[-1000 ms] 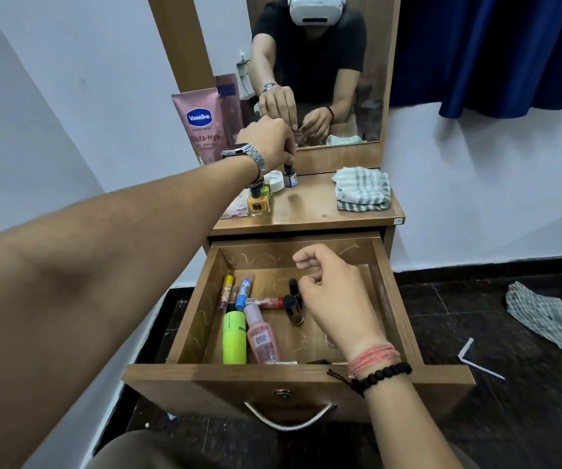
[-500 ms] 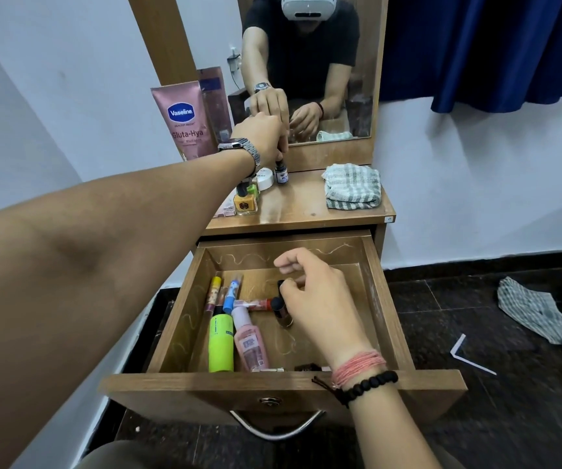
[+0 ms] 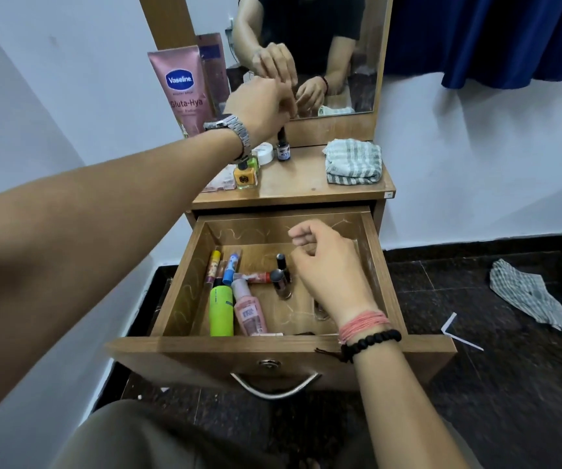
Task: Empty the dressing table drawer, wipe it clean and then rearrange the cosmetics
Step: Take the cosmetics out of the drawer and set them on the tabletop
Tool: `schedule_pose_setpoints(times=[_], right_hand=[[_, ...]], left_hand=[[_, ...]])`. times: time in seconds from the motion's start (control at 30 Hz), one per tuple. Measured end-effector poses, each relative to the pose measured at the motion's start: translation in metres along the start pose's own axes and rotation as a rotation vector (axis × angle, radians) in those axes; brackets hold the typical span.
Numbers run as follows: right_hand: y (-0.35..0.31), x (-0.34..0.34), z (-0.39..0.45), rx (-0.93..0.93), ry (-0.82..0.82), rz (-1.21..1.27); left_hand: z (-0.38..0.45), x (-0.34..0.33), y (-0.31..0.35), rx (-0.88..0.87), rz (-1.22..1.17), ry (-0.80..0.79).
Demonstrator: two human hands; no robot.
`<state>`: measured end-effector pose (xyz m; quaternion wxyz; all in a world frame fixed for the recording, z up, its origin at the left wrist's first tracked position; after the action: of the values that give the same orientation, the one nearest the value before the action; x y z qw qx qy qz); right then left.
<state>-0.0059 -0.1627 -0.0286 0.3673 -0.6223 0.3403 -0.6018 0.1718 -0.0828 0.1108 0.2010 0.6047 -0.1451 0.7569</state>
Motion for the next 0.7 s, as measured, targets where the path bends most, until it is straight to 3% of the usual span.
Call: schedule_pose_setpoints(times=[0.23, 0.43, 0.7], right_hand=[[0.011, 0.015, -0.002, -0.044, 0.055, -0.013], [0.01, 0.014, -0.006, -0.028, 0.072, -0.017], [0.011, 0.014, -0.006, -0.017, 0.075, -0.003]], left_hand=[[-0.091, -0.007, -0.002, -0.119, -0.201, 0.077], [-0.141, -0.072, -0.012, -0.084, -0.238, -0.25], [-0.149, -0.11, -0.001, -0.059, -0.196, -0.379]])
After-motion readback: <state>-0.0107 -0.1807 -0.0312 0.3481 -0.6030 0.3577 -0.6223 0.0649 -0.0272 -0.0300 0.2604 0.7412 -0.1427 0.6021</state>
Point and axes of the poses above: each hand's wrist, its own z-axis towards the middle knuckle, its own x-axis out of the back of the hand, y = z × x, the point moved 5 cm from there along z, towards the middle knuckle, and after that the axes turned 15 degrees about -y, right-handed, at the moved point
